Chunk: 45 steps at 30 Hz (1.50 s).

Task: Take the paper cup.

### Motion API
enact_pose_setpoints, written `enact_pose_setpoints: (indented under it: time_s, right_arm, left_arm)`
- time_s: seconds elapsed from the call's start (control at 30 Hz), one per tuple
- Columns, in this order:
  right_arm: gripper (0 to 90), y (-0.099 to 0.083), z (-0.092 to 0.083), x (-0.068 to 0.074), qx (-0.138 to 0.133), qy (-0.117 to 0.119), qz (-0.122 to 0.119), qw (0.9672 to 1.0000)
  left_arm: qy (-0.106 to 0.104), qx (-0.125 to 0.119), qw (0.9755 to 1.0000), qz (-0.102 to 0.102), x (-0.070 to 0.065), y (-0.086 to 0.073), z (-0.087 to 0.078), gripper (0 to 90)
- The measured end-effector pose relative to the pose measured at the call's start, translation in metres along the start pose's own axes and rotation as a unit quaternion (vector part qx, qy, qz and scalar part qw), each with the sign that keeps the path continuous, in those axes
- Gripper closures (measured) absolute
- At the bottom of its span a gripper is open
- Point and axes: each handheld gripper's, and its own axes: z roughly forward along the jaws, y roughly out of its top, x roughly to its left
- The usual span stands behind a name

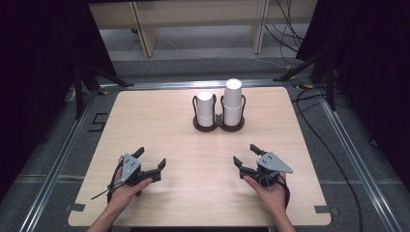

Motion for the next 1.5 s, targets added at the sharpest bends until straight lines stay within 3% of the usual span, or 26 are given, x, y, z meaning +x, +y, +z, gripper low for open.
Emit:
enact_pose_setpoints:
  time_s: [0.03,0.07,0.1,0.13,0.17,0.23,0.37,0.43,0.47,0.5,0.53,0.57,0.67,0.73,0.77,0.8,1.0,1.03,1.1,1.17,1.2,1.47,1.5]
  right_arm:
    - [23.5,0.004,0.001,0.002,0.005,-0.005,-0.008,0.9999]
    - [23.6,0.005,0.002,0.003,0.001,-0.002,0.001,1.0]
    - [23.6,0.005,0.002,0.003,0.001,-0.002,0.001,1.0]
    - [23.7,0.006,0.006,0.002,-0.002,-0.008,-0.013,0.9999]
    - [23.7,0.006,0.01,0.003,-0.002,0.005,0.005,1.0]
    - [23.8,0.007,0.011,0.003,0.006,0.004,0.002,1.0]
    - [24.1,0.013,0.022,0.0,-0.003,0.01,-0.006,0.9999]
    - [24.1,0.018,0.026,0.0,0.0,0.009,0.003,1.0]
    - [24.2,0.02,0.028,-0.002,-0.008,0.004,-0.006,0.9999]
    - [24.2,0.022,0.029,-0.002,-0.004,0.003,-0.006,1.0]
    - [24.3,0.023,0.032,-0.001,-0.005,0.01,0.003,0.9999]
    - [24.4,0.024,0.035,-0.002,-0.014,0.014,-0.005,0.9998]
    - [24.6,0.028,0.039,-0.001,-0.014,0.012,0.005,0.9998]
    - [24.8,0.031,0.042,-0.002,-0.018,0.006,-0.011,0.9998]
    - [24.9,0.032,0.043,-0.001,-0.021,0.005,-0.008,0.9997]
    - [25.1,0.034,0.043,0.0,-0.006,0.007,0.004,1.0]
    - [25.7,0.047,0.054,-0.003,-0.022,0.003,-0.012,0.9997]
    - [25.8,0.048,0.055,-0.002,-0.019,0.006,-0.001,0.9998]
    - [25.9,0.052,0.06,-0.004,-0.028,0.011,-0.004,0.9995]
    - [26.1,0.056,0.062,-0.007,-0.031,0.002,-0.027,0.9992]
    - [26.2,0.057,0.063,-0.005,-0.026,0.008,-0.006,0.9996]
    - [26.7,0.068,0.079,-0.007,-0.025,0.017,-0.011,0.9995]
    - [26.7,0.07,0.081,-0.006,-0.022,0.01,-0.013,0.9996]
  left_arm:
    - [-0.005,-0.009,0.9999,0.003,-0.003,0.002,0.004,5.4]
    - [-0.008,-0.018,0.9998,0.002,-0.004,0.003,0.006,5.3]
    - [-0.008,-0.018,0.9998,0.002,-0.004,0.003,0.006,5.1]
    - [-0.011,-0.014,0.9998,0.004,-0.006,0.005,0.007,5.1]
    - [-0.015,-0.014,0.9997,0.01,-0.007,0.007,0.011,5.1]
    - [-0.017,-0.007,0.9998,0.012,-0.007,0.008,0.012,5.1]
    - [-0.023,-0.004,0.9996,0.017,-0.005,0.01,0.024,5.1]
    - [-0.026,-0.009,0.9995,0.017,-0.005,0.011,0.03,5.2]
    - [-0.028,-0.005,0.9994,0.018,-0.005,0.014,0.034,5.1]
    - [-0.031,-0.017,0.9992,0.019,-0.004,0.014,0.039,5.2]
    - [-0.028,-0.012,0.9993,0.02,-0.004,0.016,0.041,5.2]
    - [-0.029,-0.01,0.9993,0.022,-0.004,0.017,0.044,5.2]
    - [-0.032,-0.01,0.9992,0.024,-0.002,0.02,0.051,5.4]
    - [-0.03,-0.01,0.9992,0.025,-0.002,0.021,0.056,5.5]
    - [-0.033,-0.016,0.999,0.025,-0.001,0.022,0.06,5.6]
    - [-0.033,-0.012,0.999,0.027,0.0,0.024,0.063,5.6]
    - [-0.042,-0.008,0.9984,0.038,-0.001,0.033,0.081,5.9]
    - [-0.044,-0.006,0.9982,0.041,-0.002,0.035,0.084,5.9]
    - [-0.047,-0.003,0.9979,0.043,-0.003,0.036,0.09,6.0]
    - [-0.052,-0.006,0.9976,0.045,-0.004,0.037,0.097,6.3]
    - [-0.052,-0.006,0.9976,0.045,-0.004,0.037,0.097,6.5]
    - [-0.063,0.012,0.9963,0.057,-0.01,0.039,0.125,8.7]
    - [-0.066,0.013,0.9959,0.06,-0.012,0.039,0.132,8.7]
